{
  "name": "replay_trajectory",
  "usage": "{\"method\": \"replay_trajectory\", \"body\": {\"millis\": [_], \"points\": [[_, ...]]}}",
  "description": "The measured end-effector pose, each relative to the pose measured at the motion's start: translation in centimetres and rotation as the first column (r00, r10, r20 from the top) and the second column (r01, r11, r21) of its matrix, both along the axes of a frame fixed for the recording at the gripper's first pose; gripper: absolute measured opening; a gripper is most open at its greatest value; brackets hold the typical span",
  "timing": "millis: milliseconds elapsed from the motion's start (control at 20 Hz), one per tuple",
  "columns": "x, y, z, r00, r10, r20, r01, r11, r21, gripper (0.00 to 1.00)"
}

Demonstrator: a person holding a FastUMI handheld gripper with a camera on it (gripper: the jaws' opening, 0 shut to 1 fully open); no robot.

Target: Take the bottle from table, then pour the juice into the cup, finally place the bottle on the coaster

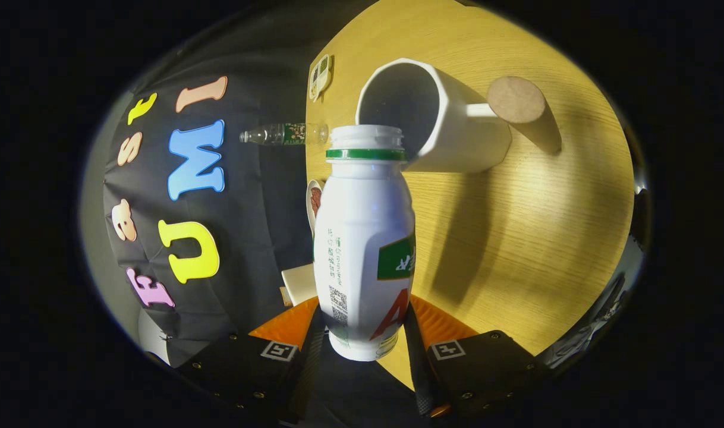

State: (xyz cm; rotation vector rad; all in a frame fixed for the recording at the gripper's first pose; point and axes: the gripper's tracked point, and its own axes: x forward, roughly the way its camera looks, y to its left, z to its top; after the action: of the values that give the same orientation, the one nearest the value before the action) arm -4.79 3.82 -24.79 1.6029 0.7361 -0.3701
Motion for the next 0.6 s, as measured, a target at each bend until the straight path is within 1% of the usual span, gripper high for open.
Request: {"method": "replay_trajectory", "body": {"millis": [300,600], "points": [[0.17,-0.20,0.61,1.000,-0.023,-0.009,0.023,0.999,0.040,0.67],[0.22,-0.24,0.89,1.000,-0.026,-0.013,0.027,0.997,0.069,0.67]]}}
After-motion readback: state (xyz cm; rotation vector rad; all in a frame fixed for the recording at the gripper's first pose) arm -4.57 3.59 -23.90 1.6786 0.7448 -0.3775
